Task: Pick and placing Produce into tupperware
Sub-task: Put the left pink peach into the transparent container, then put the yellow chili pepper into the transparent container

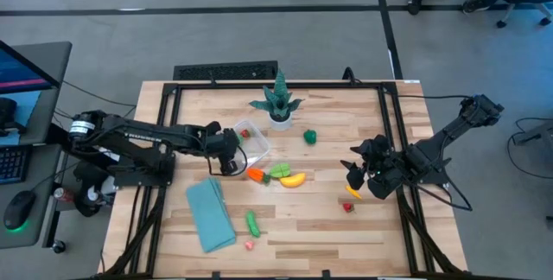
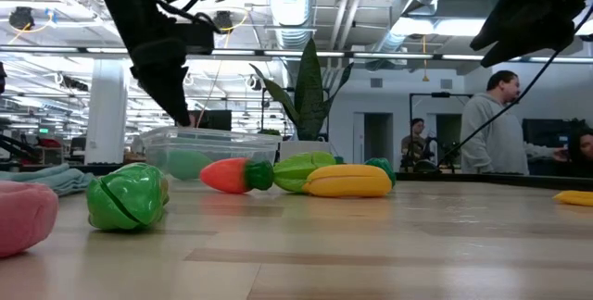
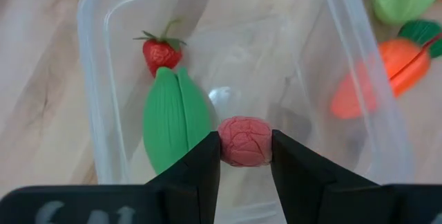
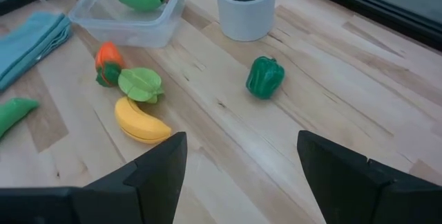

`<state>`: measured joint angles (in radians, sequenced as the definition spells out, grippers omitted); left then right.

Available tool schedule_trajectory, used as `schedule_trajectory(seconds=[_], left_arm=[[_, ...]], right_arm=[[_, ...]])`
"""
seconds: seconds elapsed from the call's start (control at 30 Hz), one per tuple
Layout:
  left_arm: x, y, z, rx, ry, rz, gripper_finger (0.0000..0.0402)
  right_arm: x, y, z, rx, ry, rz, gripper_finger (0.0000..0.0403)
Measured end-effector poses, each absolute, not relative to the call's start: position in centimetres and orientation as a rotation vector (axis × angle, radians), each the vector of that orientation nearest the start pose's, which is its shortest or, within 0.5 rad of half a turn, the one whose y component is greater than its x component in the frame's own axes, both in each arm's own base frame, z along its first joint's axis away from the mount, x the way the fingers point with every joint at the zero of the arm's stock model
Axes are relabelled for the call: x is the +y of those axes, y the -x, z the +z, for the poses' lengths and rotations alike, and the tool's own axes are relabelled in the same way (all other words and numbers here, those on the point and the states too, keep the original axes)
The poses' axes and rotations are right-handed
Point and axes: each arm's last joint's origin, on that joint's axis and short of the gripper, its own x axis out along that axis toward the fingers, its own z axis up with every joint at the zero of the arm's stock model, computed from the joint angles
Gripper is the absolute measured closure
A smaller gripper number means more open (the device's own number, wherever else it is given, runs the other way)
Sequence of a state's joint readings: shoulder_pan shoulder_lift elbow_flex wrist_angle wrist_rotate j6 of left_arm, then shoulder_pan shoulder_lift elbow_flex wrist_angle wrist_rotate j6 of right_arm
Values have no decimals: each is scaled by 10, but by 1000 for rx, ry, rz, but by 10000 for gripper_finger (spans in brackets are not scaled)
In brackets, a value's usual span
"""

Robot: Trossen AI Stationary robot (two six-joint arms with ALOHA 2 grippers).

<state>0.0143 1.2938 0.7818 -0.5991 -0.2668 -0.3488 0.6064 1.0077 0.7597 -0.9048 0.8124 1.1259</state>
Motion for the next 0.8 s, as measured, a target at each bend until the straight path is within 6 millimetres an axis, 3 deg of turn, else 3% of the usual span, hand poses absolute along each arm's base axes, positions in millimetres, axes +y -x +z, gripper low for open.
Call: schedule_trajectory(seconds=[0.4, 0.8], left_arm=[[14, -234, 203, 1035, 119, 421, 288], [14, -235, 203, 1041, 63, 387, 240]], right_arm=[[79, -151, 246, 613, -320, -601, 133], [79, -151, 246, 604, -347, -607, 133]])
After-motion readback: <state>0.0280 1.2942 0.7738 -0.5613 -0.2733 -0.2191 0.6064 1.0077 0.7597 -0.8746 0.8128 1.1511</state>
